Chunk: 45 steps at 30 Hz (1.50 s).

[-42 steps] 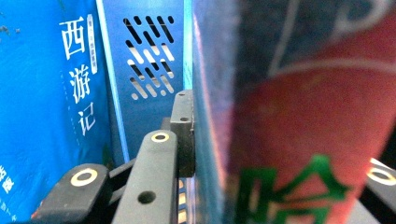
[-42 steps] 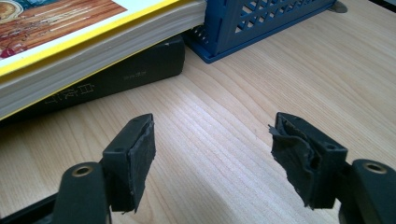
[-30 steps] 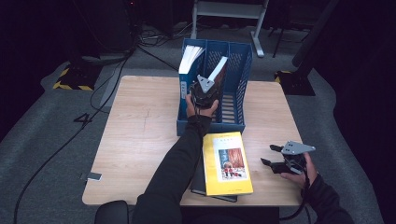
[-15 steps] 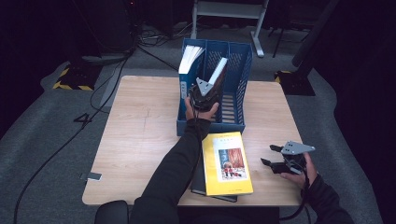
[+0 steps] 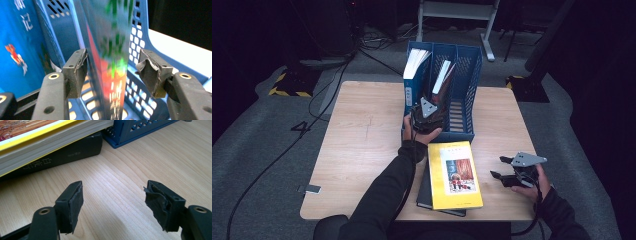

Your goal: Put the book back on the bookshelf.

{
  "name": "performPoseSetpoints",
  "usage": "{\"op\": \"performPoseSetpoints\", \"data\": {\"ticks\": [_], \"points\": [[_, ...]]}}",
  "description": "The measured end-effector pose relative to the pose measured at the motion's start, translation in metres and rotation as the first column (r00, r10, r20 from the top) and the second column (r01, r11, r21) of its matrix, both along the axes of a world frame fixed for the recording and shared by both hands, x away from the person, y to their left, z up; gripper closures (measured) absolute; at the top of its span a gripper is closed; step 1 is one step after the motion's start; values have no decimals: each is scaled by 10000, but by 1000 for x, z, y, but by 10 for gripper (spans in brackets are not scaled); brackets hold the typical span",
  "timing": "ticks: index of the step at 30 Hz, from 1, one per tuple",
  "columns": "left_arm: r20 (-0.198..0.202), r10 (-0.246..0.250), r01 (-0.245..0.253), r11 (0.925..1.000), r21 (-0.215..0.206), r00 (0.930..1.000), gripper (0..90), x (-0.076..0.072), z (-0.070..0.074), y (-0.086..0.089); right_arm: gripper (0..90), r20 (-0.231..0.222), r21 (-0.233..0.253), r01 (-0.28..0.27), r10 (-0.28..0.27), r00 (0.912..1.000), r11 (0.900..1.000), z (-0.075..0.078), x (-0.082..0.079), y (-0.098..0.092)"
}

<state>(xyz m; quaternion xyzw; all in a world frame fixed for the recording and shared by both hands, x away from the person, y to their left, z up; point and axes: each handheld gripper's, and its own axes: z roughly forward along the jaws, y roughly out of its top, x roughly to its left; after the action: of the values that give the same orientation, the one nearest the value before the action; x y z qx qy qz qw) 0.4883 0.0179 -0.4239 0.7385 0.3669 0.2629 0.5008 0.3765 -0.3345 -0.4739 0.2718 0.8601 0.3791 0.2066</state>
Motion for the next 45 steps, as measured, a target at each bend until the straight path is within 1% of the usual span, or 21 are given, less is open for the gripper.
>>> {"op": "performPoseSetpoints", "data": {"ticks": [5,7,9,10,12,13,14,19,21,23,24,29,31,35,37,38,39,40,41,43,45], "points": [[-191,-183,191,9988,454,9997,409,-1,-8,2,310,-26,14,0,0,10000,10000,0,0,0],[-221,-349,358,9985,406,9991,394,-1,-10,3,310,-30,3,-5,5,10000,10000,0,0,0],[-442,-74,97,9986,519,9990,438,1,-11,2,310,-50,7,-5,5,10000,10000,-1,0,0],[-489,-10,36,9986,533,9988,441,1,-12,1,310,-64,9,-2,2,10000,10000,-1,0,0],[-517,258,-232,9984,507,9983,508,1,-12,0,310,-58,14,2,-2,10000,10000,-1,0,0],[-581,403,-368,9975,599,9975,564,2,-12,-1,310,-74,10,25,-25,10000,10000,-1,0,0],[-648,536,-492,9965,683,9965,588,2,-12,-3,310,-73,-4,30,-30,10000,10000,-1,0,0],[-708,1002,-903,9871,1319,9924,638,4,-10,-11,312,-63,-88,-6,6,10000,10000,-1,0,1],[-677,1307,-1193,9812,1515,9891,685,5,-8,-14,312,-72,-77,7,-7,10000,10000,-2,1,0],[-813,1376,-1258,9826,1366,9871,714,8,-8,-15,312,-67,-82,-3,3,10000,10000,-2,0,1],[-907,1428,-1298,9822,1357,9856,719,9,-7,-15,312,-67,-91,1,-2,10000,10000,-2,0,1],[-1091,1953,-1769,9714,1583,9747,727,19,-4,-27,312,-49,-111,-10,10,10000,9999,-2,0,1],[-1217,2066,-1861,9693,1610,9708,727,24,-2,-31,312,-49,-99,5,-6,10000,10000,-2,0,1],[-1445,2323,-2031,9602,1916,9619,726,31,1,-40,312,-57,-93,-12,12,10000,10000,-1,0,0],[-1545,2445,-2086,9536,2169,9572,723,34,4,-43,312,-44,-93,-14,14,10000,10000,-1,0,0],[-1545,2445,-2086,9536,2169,9572,724,34,4,-43,313,-57,-77,-5,4,10000,10000,-1,0,0],[-1704,2524,-2125,9517,2218,9525,725,36,6,-45,313,-58,-76,8,-9,10000,10000,-1,1,-1],[-1699,2590,-2185,9496,2246,9508,726,36,7,-47,313,-58,-87,11,-11,10000,10000,-1,1,0],[-1668,2684,-2256,9449,2374,9487,726,36,7,-48,313,-49,-115,-5,5,10000,9999,-1,0,0],[-1685,2672,-2249,9460,2336,9488,724,36,7,-50,313,-47,-129,-20,20,10000,9999,-1,0,0],[-1752,2742,-2349,9478,2154,9456,720,36,6,-50,313,-48,-129,-6,5,10000,9999,-1,0,0]]}}
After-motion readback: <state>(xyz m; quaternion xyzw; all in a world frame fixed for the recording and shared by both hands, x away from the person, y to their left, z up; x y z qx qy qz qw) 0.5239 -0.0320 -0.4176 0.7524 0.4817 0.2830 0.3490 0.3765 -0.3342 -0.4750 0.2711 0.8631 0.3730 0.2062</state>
